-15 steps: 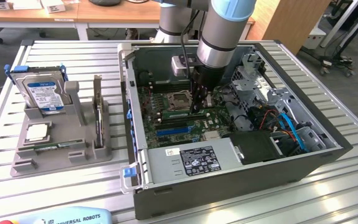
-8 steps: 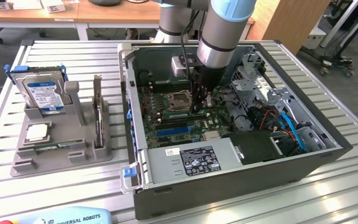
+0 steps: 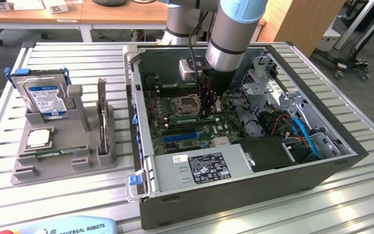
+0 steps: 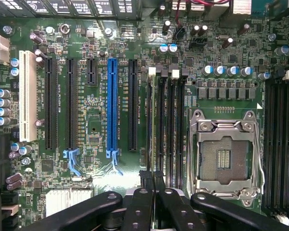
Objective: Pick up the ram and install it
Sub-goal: 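Insert the ram into the slot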
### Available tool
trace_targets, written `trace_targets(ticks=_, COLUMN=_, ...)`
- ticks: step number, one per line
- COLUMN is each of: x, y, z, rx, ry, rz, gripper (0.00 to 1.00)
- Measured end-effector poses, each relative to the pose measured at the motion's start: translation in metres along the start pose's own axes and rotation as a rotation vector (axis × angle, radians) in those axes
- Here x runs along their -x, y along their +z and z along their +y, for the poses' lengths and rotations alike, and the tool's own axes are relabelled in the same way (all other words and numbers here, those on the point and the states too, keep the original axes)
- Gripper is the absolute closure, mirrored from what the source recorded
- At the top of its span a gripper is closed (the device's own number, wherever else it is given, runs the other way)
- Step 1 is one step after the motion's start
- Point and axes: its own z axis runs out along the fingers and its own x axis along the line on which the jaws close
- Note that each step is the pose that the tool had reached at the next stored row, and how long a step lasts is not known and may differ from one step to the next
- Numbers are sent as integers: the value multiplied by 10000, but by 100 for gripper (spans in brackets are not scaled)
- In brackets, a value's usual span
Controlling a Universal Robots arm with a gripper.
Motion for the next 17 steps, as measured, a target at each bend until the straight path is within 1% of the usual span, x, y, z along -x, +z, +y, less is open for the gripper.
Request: trace_targets(ticks=17, x=1, y=8, z=-5, rx=-1, ry=0, rz=-5, gripper=89)
